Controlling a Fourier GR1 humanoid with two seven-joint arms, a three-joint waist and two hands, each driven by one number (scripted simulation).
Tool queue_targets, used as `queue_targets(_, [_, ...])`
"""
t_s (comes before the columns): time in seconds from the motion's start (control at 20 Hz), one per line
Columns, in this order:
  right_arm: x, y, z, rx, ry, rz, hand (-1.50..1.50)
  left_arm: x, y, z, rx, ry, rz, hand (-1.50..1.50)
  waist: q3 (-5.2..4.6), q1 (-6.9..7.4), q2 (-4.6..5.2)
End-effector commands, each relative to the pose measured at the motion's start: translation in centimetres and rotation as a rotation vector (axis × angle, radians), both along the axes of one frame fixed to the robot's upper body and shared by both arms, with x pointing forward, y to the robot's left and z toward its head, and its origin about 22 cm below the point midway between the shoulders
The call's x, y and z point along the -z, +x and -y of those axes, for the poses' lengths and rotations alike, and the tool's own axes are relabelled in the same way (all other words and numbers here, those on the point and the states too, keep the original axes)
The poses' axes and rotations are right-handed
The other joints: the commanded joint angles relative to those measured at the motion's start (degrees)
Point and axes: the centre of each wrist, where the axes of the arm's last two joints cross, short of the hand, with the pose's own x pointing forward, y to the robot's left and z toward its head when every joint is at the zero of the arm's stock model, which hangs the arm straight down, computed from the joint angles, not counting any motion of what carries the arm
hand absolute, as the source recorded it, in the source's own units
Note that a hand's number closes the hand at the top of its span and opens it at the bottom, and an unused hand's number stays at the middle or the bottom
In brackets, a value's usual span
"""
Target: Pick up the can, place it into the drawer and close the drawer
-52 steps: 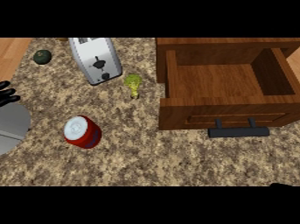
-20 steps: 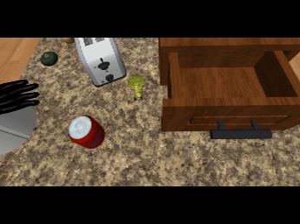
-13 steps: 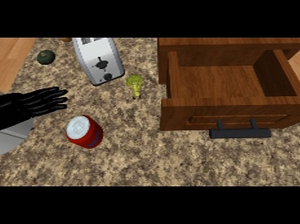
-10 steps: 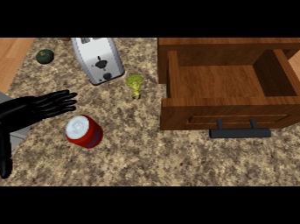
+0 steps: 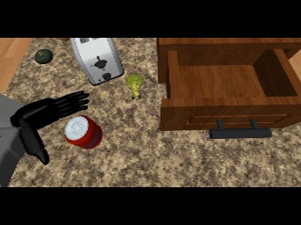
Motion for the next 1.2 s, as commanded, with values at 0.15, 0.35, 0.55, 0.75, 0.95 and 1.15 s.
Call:
queue_targets(0.15, [0.6,0.1,-0.4,-0.013,0.001,0.020,-1.50,2.2,0.1,-1.5,-0.006,-0.037,0.005,-1.50,-0.09,-0.79,0.38])
queue_targets(0.35, [-1.3,-0.9,0.1,-0.014,-0.001,0.023,-1.50,3.5,-0.2,-1.3,-0.003,-0.003,-0.011,-1.50,-0.10,-0.77,0.26])
queue_targets(0.55, [-1.0,-0.1,-0.1,-0.005,-0.009,0.027,-1.50,5.5,-1.2,-0.3,-0.006,0.002,-0.017,-1.50,-0.11,-0.51,0.33])
queue_targets(0.75, [-0.9,0.2,0.6,-0.003,0.013,0.012,-1.50,6.0,-0.8,-0.6,-0.024,0.015,-0.049,-1.50,-0.11,-0.70,0.46])
queue_targets(0.95, [-0.5,0.5,1.3,-0.005,0.008,0.021,-1.50,7.1,-0.8,1.2,0.004,-0.002,-0.058,-1.50,-0.11,-0.87,0.56])
queue_targets(1.15, [-0.4,-0.9,0.9,-0.021,0.011,0.023,-1.50,8.0,-1.1,1.3,-0.014,-0.009,-0.094,-1.50,-0.12,-1.80,0.53])
